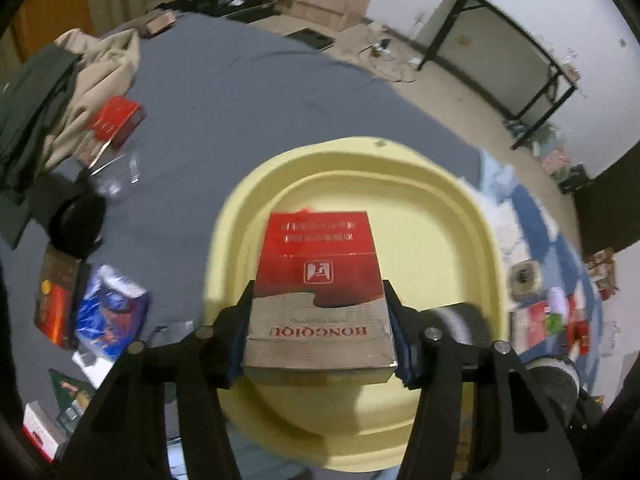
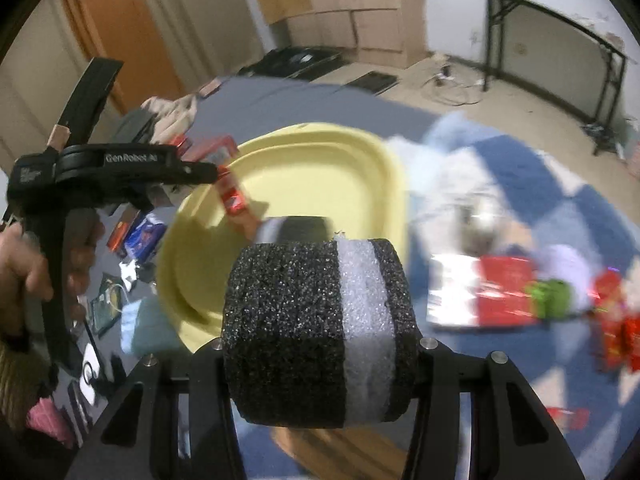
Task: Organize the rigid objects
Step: 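Lower both held items into the yellow basin and open both tools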
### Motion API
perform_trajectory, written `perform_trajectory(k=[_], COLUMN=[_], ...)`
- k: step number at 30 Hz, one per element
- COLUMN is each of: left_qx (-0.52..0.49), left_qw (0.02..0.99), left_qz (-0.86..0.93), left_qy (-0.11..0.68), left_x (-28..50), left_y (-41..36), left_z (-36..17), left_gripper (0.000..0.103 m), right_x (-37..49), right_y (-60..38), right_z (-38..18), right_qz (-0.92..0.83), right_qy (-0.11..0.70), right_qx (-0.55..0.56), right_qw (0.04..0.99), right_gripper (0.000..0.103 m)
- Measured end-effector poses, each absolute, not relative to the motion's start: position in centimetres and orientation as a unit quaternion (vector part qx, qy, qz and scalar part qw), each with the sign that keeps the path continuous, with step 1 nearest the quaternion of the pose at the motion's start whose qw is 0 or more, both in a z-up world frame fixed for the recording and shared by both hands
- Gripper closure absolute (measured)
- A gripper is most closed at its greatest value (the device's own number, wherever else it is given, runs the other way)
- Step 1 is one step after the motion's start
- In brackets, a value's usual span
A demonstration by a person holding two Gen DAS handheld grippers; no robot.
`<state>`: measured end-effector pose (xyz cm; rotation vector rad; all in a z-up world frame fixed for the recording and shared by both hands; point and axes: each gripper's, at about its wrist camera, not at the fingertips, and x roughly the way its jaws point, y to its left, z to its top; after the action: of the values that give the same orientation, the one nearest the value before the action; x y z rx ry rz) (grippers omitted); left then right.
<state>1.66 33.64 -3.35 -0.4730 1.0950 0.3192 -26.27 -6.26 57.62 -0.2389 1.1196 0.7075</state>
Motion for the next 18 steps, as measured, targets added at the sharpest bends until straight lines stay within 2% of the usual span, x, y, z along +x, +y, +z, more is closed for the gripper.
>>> perform_trajectory(k=[5, 10, 18], left_qx=[-0.231, -0.204, -0.229], left_qw=[0.806, 0.807, 0.806], left_qz=[0.139, 0.108, 0.111], left_qy=[0.527, 0.544, 0.534], left_x=[1.7, 2.6, 2.1], left_y=[33.8, 32.3, 32.9], left_z=[-3.9, -5.2, -5.4], left_gripper=[0.045, 0.045, 0.043], right_x=[-29.0, -27.5, -26.1], right_y=[-1.9, 0.1, 2.3], right_z=[56.2, 53.3, 50.2], right_qz=[0.366, 0.344, 0.329], right_qy=[0.503, 0.522, 0.526], right_qx=[-0.167, -0.181, -0.204], right_qw=[0.765, 0.759, 0.757], right_gripper=[0.055, 0.055, 0.055])
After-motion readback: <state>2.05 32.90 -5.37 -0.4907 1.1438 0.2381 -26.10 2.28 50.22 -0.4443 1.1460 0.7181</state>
